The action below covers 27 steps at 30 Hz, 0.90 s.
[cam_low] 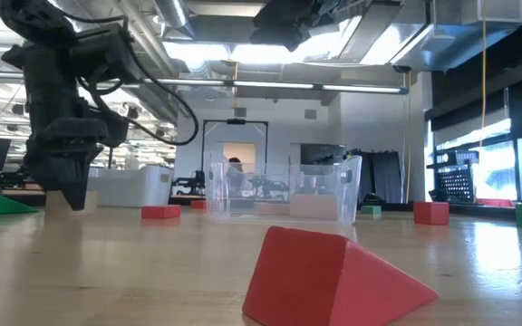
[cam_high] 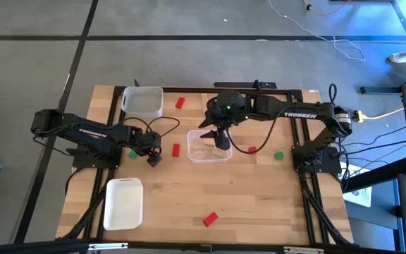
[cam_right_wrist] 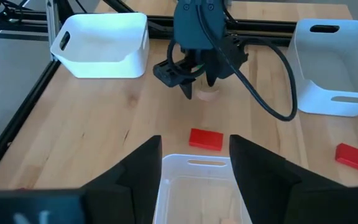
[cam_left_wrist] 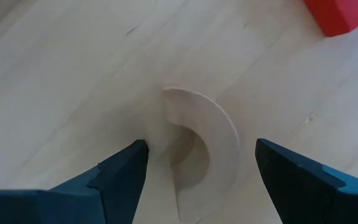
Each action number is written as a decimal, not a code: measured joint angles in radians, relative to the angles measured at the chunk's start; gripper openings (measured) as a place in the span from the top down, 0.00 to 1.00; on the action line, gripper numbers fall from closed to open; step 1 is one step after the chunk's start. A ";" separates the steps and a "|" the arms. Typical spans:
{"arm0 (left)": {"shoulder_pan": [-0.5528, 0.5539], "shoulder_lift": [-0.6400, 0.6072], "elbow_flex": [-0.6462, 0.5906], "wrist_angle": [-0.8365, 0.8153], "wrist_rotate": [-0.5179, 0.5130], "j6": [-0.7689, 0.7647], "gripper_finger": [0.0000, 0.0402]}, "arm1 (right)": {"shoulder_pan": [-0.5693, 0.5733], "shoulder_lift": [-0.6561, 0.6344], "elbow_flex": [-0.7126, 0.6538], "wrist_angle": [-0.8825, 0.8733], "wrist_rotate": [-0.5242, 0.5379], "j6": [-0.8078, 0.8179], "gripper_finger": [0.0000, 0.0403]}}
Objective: Sort & place blocks by color
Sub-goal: Put the brown block into the transparent bin
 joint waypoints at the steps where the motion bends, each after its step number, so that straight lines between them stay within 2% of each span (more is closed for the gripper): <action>1: 0.000 0.000 -0.002 0.000 -0.001 0.000 0.28 | 0.000 0.000 0.000 0.000 0.000 0.000 0.53; 5: 0.000 0.000 -0.003 -0.001 -0.004 0.015 0.32 | 0.000 0.000 0.000 0.000 0.000 0.000 0.53; 8: 0.000 0.000 -0.004 -0.004 -0.009 0.018 0.40 | 0.000 0.000 0.000 0.000 0.000 0.000 0.53; 15: 0.000 0.002 -0.006 -0.004 -0.006 0.017 0.65 | 0.000 0.000 0.000 0.000 -0.001 0.000 0.53; 20: 0.000 0.001 -0.001 -0.001 0.013 0.017 0.84 | 0.000 0.000 0.000 -0.001 -0.078 -0.003 0.53; 27: 0.000 0.003 0.097 -0.012 0.020 0.097 0.84 | 0.000 0.000 0.000 -0.056 -0.074 -0.001 0.53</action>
